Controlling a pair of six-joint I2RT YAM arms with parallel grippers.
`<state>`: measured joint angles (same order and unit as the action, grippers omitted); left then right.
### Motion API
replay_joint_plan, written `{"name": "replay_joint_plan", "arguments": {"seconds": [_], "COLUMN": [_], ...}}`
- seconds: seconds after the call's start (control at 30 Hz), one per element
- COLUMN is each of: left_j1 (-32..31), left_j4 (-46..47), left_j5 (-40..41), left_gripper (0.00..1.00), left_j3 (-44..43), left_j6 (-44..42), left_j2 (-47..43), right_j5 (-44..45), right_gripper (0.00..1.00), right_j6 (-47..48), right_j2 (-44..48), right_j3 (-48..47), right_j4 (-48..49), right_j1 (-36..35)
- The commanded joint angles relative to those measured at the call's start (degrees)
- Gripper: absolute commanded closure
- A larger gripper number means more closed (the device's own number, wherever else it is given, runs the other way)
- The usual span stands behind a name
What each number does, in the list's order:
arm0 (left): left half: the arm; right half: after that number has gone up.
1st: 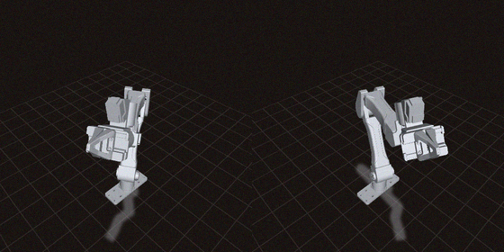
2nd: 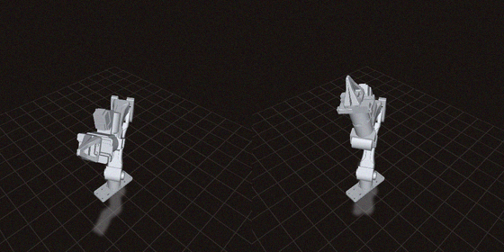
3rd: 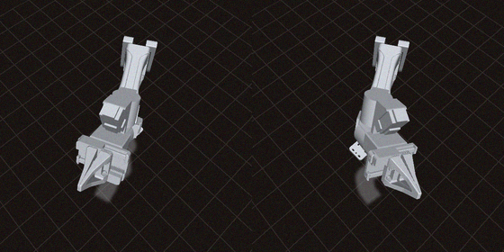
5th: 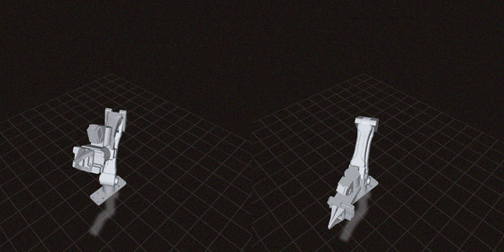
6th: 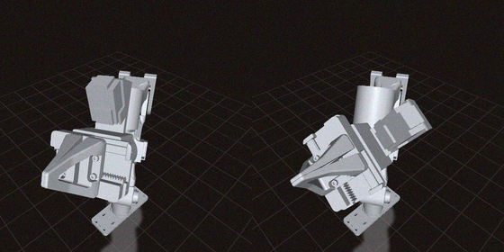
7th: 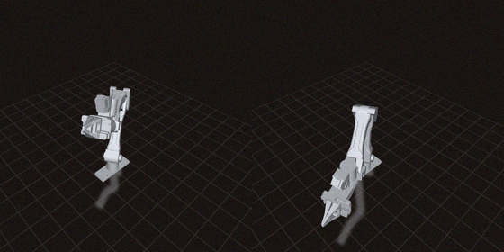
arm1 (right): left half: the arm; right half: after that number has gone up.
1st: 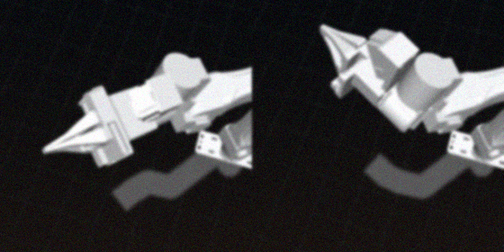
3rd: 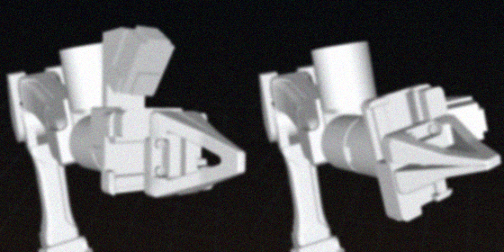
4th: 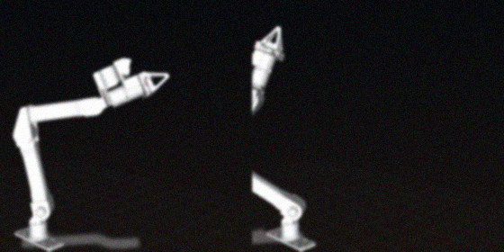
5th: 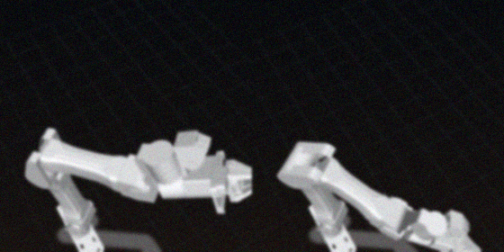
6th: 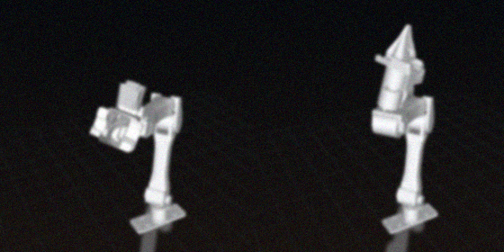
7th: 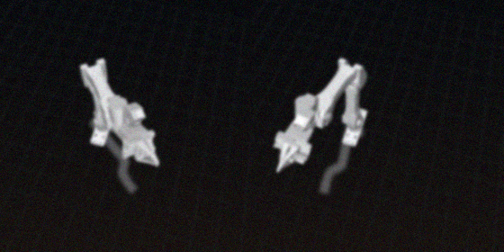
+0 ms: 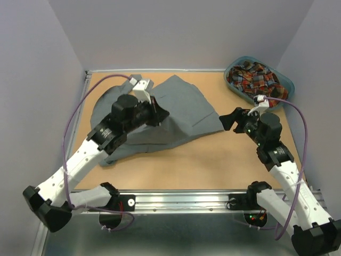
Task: Fold and stack the long sleeve shirts
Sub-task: Flatten the shirt out
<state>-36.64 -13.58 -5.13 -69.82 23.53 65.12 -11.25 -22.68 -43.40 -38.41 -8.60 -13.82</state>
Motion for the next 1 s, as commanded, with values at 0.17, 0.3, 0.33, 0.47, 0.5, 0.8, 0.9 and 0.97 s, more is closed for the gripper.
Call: {"name": "replay_joint_plan", "arguments": {"seconds": [0.17,0.3,0.33,0.47,0.5,0.8,0.9,0.97], "left_j1": [-18.9,-25.0,-25.4,-25.5,-25.5,-23.3,-17.4,-8.3], "left_j4": [-0.1,1.1,-0.2,-2.9,-3.5,-14.2,-15.8,-11.5], "left_j5": [-15.8,-17.1,-16.7,-16.1,-15.9,21.2,28.1,27.2], "left_gripper": [1.00,0.79,0.73,0.24,0.10,0.06,0.06,0.06], "left_j3": [21.4,28.1,28.6,28.8,28.2,20.5,18.8,19.7], "left_j6": [17.0,18.0,17.7,14.1,13.2,16.1,15.0,12.8], "left_j2": [-19.6,-23.7,-23.9,-23.2,-23.1,-21.6,-18.0,-14.9], "right_j5": [4.5,1.4,0.6,-2.6,-3.1,-6.6,-5.3,-3.5], "right_gripper": [0.18,0.18,0.18,0.18,0.18,0.19,0.19,0.19], "right_j6": [2.1,2.7,3.1,3.9,4.0,5.7,6.9,7.8], "right_j2": [-0.4,-3.0,-4.7,-9.2,-10.1,-26.4,-30.6,-34.5], "right_j3": [-7.4,-8.0,-8.3,-8.7,-8.7,-11.6,-14.0,-16.1], "right_j4": [1.4,1.3,1.4,1.3,1.3,1.4,1.4,1.4], "right_j1": [0.3,0.2,0.2,0.2,0.3,-0.2,-0.8,-1.5]}}
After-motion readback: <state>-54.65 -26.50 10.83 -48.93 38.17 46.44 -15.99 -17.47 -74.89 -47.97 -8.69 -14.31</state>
